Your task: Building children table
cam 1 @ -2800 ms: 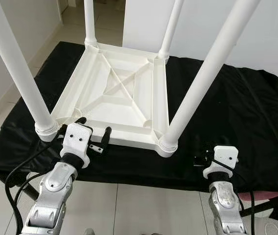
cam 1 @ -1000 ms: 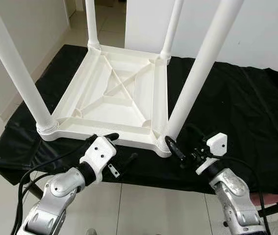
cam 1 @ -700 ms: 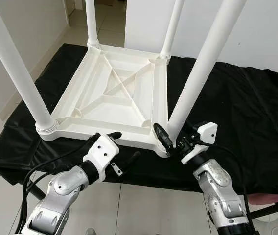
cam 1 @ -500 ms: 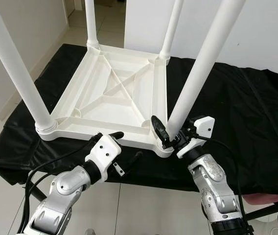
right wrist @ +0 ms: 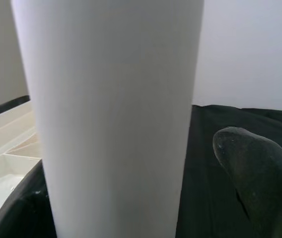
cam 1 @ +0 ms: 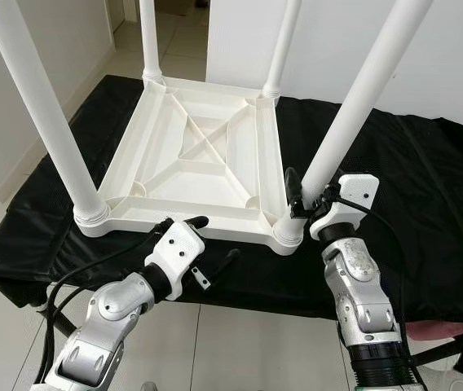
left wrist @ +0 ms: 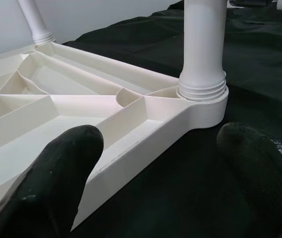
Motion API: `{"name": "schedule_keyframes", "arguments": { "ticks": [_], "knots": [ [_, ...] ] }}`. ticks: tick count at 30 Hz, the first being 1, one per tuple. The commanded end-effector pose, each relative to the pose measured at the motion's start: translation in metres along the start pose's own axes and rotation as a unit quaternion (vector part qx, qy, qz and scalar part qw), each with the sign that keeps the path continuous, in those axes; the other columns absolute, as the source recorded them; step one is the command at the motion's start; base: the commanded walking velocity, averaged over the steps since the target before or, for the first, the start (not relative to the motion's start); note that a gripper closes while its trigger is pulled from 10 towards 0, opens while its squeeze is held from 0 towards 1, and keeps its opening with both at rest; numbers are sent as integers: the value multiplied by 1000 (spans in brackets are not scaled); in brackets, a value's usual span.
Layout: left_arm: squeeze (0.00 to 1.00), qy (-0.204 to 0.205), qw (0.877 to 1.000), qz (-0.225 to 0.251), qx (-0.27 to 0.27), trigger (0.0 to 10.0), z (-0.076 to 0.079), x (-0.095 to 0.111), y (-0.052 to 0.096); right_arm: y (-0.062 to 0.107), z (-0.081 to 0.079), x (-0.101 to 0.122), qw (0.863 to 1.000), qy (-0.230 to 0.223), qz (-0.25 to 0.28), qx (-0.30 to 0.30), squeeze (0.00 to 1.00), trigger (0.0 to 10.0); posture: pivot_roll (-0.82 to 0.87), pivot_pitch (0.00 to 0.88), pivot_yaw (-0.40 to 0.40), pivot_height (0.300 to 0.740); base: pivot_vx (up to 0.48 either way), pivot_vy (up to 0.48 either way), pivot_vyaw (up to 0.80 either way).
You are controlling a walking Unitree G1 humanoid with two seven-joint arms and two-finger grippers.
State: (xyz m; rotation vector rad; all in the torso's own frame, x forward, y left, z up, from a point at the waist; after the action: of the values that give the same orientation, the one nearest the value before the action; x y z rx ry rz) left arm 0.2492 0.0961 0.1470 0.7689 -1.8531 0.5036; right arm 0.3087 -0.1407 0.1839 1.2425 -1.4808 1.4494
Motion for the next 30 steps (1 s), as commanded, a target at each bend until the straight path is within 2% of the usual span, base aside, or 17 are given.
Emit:
{"name": "schedule_keyframes", "arguments": {
  "ticks": [1, 10, 15, 24, 30],
  "knots": [
    [0, -5, 1000, -10, 17, 10000, -3, -4, -1, -1, 4, -6, 1000, 9, -18, -17, 0, 10000, 38, 23, -81, 740, 0, 0, 0],
    [0, -7, 1000, -10, 19, 10000, -4, -3, -1, -16, -3, -1, 999, 20, -12, -45, 0, 10000, 44, 32, -79, 740, 0, 0, 0],
    [0, -13, 1000, -12, 25, 10000, -7, -2, -1, -27, -13, 21, 999, 22, 24, -30, 0, 10000, 54, 48, -79, 740, 0, 0, 0],
    [0, -14, 999, -10, 29, 10000, -8, -1, -1, -28, -18, 24, 999, 18, 26, -19, 0, 10000, 57, 50, -80, 740, 0, 0, 0],
    [0, -13, 999, -10, 31, 10000, -8, 0, -1, -24, -10, 11, 999, 1, -10, -36, 0, 10000, 56, 51, -81, 740, 0, 0, 0]
  ]
}}
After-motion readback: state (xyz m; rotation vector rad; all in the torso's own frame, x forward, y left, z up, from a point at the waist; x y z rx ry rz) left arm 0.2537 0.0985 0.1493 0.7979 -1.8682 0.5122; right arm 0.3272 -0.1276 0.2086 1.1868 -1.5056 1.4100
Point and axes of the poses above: a point about 5 cm out from each wrist's last joint towards the gripper, its own y axis pointing back from the gripper into the wrist, its own x axis along the axis of the wrist's last joint, z = x × y, the point moved 1 cm from there along -y, pointing out of the wrist towards the gripper, and after that the axes turned 6 degrees about -y, right-handed, at the moved point
